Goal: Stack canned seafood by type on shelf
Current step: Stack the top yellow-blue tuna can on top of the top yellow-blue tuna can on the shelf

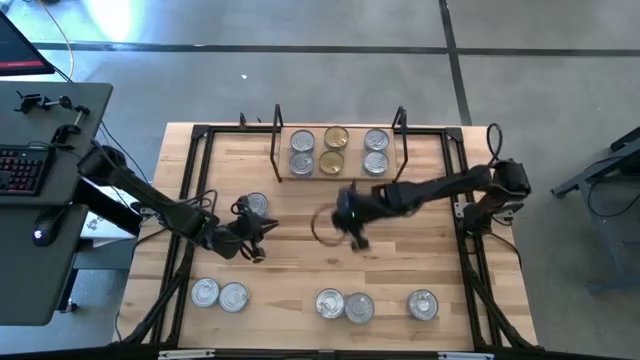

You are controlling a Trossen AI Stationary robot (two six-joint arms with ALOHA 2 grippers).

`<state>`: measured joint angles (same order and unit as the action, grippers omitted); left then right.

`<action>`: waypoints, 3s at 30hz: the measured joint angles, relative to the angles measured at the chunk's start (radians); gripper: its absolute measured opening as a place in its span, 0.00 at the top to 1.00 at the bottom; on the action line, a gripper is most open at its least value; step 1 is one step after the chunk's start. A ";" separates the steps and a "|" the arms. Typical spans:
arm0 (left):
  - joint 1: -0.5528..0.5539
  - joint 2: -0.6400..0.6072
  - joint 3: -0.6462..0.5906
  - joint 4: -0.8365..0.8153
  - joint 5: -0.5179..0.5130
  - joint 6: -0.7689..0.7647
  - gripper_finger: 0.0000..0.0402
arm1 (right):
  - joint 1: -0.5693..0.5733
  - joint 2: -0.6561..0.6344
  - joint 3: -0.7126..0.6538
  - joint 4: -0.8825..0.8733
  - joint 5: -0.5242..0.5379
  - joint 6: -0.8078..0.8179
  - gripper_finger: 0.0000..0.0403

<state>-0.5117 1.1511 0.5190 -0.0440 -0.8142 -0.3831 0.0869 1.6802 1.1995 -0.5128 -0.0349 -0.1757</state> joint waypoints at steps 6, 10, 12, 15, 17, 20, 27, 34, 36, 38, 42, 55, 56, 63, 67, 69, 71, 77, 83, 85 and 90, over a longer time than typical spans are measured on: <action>0.000 0.091 0.000 0.073 0.000 -0.002 0.94 | 0.102 0.000 -0.089 0.015 -0.312 0.303 0.94; 0.010 0.159 -0.001 0.191 0.001 0.100 0.94 | 0.212 0.000 -0.115 -0.035 -0.303 0.599 0.94; 0.019 0.189 -0.001 0.264 0.001 0.158 0.94 | 0.277 0.000 -0.117 -0.040 -0.273 0.699 0.94; 0.036 0.229 0.000 0.379 0.002 0.199 0.94 | 0.372 0.000 -0.117 -0.053 -0.182 0.791 0.94; 0.043 0.251 -0.001 0.447 0.017 0.211 0.94 | 0.425 0.000 -0.117 -0.047 -0.088 0.796 0.94; 0.056 0.274 -0.001 0.526 0.097 0.268 0.94 | 0.483 0.000 -0.143 0.076 0.185 0.637 0.94; 0.077 0.187 0.008 0.526 0.090 0.299 0.94 | 0.419 0.000 -0.345 0.750 0.393 0.334 0.94; 0.074 -0.045 0.055 0.134 0.062 0.268 0.94 | 0.280 0.000 -0.503 1.158 0.390 0.364 0.94; 0.069 -0.092 0.092 -0.036 0.033 0.260 0.94 | 0.248 0.000 -0.521 1.194 0.330 0.378 0.94; 0.063 -0.120 0.138 -0.193 0.009 0.224 0.94 | 0.225 0.000 -0.525 1.205 0.268 0.358 0.92; 0.062 -0.121 0.181 -0.388 0.023 0.155 0.94 | 0.200 0.003 -0.521 1.223 0.213 0.332 0.88; 0.086 0.129 0.142 -0.554 0.100 -0.195 0.69 | 0.201 0.009 -0.520 1.278 0.178 0.245 0.77; 0.096 0.146 0.133 -0.562 0.102 -0.231 0.68 | 0.201 0.009 -0.520 1.278 0.170 0.239 0.77; 0.141 0.187 0.096 -0.609 0.123 -0.317 0.67 | 0.201 0.009 -0.520 1.279 0.165 0.235 0.77; 0.140 0.186 0.079 -0.598 0.125 -0.267 0.69 | 0.201 0.009 -0.520 1.280 0.165 0.221 0.77; 0.141 0.186 0.061 -0.581 0.124 -0.236 0.71 | 0.201 0.009 -0.520 1.280 0.165 0.220 0.77; 0.141 0.186 0.035 -0.553 0.123 -0.204 0.73 | 0.201 0.009 -0.520 1.280 0.165 0.221 0.77; 0.141 0.186 -0.039 -0.453 0.119 -0.187 0.82 | 0.201 0.009 -0.519 1.280 0.156 0.229 0.77; 0.142 0.184 -0.053 -0.371 0.140 -0.123 0.96 | 0.201 0.009 -0.519 1.285 0.156 0.228 0.77; 0.141 0.184 -0.053 -0.317 0.158 -0.085 0.99 | 0.201 0.009 -0.519 1.289 0.157 0.227 0.77; 0.141 0.187 -0.056 -0.149 0.230 0.007 1.00 | 0.183 0.010 -0.519 1.288 0.251 0.219 0.76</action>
<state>-0.3707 1.3380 0.4625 -0.1927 -0.5846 -0.3757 0.2696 1.6897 0.6807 0.7750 0.2161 0.0430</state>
